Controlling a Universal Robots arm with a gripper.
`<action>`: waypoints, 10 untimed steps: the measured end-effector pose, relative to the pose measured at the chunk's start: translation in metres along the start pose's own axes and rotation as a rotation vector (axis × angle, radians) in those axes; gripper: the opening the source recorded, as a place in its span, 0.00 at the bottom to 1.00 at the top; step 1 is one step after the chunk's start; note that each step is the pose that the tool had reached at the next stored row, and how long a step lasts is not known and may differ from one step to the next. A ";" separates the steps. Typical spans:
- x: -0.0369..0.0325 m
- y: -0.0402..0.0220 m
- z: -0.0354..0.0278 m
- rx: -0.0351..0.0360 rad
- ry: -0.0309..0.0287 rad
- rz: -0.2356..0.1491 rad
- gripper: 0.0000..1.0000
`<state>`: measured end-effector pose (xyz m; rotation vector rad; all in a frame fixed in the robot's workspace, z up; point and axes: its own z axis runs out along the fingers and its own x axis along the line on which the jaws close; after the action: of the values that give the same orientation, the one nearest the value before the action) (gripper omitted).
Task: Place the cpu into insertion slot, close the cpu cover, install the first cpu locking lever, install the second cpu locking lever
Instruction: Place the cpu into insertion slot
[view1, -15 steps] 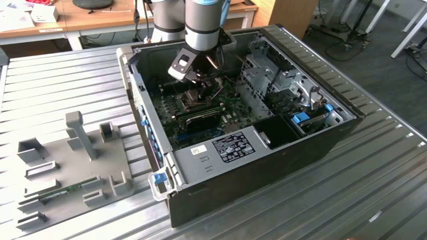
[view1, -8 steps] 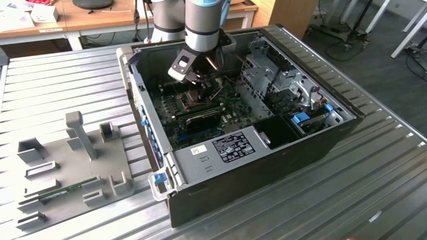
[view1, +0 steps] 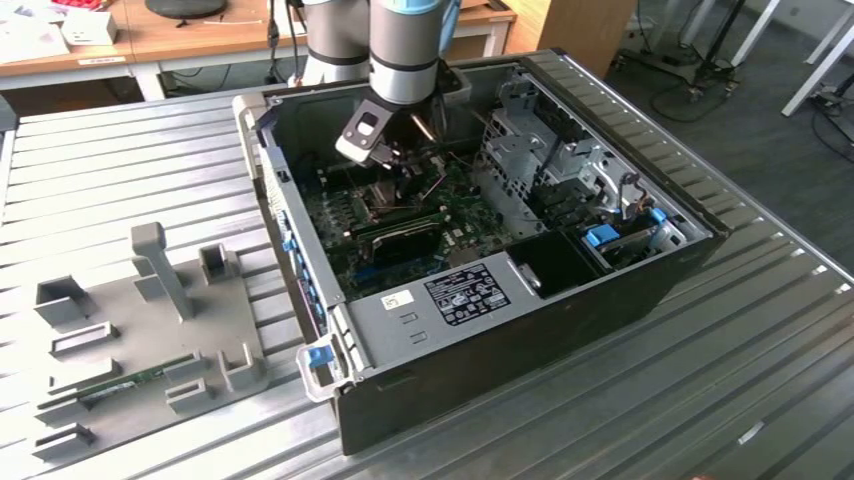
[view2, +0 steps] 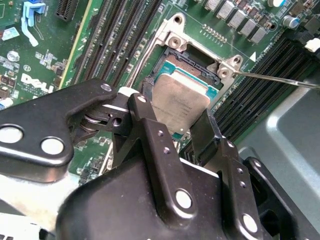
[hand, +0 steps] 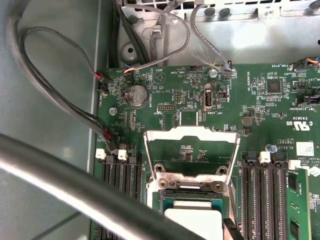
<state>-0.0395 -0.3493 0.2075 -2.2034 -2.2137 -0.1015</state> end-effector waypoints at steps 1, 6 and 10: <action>0.0002 -0.0002 0.0008 0.0000 0.0001 0.000 0.54; 0.0007 -0.0011 0.0035 0.0001 0.0000 0.000 0.54; 0.0006 -0.0015 0.0065 0.0000 0.0001 0.000 0.54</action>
<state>-0.0408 -0.3484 0.2011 -2.2037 -2.2132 -0.1016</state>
